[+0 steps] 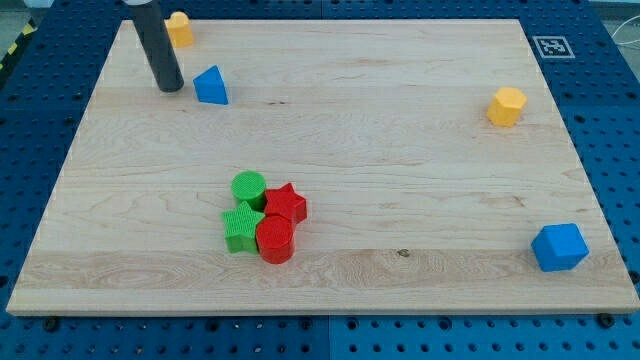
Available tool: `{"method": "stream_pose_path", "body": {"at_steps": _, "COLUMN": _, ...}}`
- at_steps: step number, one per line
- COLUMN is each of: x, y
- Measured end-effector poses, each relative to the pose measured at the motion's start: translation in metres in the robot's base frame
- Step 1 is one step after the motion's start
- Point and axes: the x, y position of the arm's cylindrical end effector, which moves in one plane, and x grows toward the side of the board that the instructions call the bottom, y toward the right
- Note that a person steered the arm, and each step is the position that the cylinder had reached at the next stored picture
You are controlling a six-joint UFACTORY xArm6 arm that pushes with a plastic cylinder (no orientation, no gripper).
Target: Move the blue triangle towards the center
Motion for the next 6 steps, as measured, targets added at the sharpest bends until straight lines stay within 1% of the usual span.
{"method": "stream_pose_path", "body": {"at_steps": 2, "x": -0.001, "y": 0.053}}
{"method": "stream_pose_path", "body": {"at_steps": 3, "x": -0.001, "y": 0.061}}
{"method": "stream_pose_path", "body": {"at_steps": 5, "x": -0.003, "y": 0.061}}
{"method": "stream_pose_path", "body": {"at_steps": 6, "x": -0.003, "y": 0.037}}
